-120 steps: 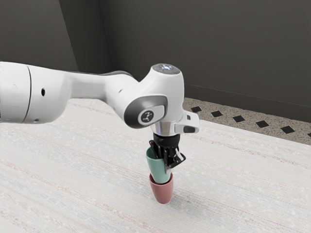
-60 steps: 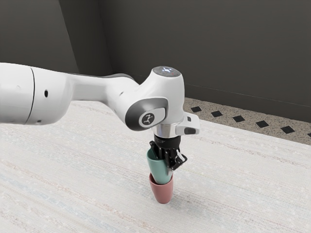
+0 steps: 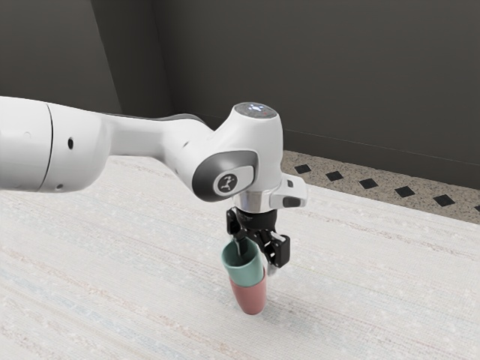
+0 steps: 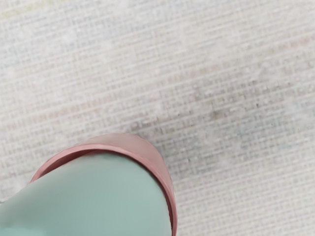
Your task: Place the left cup onto the right cup
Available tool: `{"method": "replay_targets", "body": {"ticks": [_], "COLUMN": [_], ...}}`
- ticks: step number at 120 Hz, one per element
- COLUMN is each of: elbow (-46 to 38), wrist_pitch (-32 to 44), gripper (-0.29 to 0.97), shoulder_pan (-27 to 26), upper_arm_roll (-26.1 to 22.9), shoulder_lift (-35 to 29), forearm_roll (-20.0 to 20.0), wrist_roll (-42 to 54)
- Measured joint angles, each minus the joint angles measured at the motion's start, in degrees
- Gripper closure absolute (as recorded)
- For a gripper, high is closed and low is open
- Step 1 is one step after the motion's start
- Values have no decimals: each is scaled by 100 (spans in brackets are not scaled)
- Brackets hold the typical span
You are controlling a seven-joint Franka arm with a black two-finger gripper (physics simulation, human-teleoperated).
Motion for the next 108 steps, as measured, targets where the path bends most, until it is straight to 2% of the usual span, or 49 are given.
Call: {"method": "replay_targets", "body": {"ticks": [41,69,108], "elbow": [69,248,1601], "wrist_pitch": [-202,-621,-1854], "gripper": [3,2,2], "shoulder_pan": [-9,-7,33], "upper_arm_roll": [5,6,48], "shoulder_lift": [-382,-732,-944], "forearm_roll": [31,-13,20], "wrist_roll": [-14,-23,596]}}
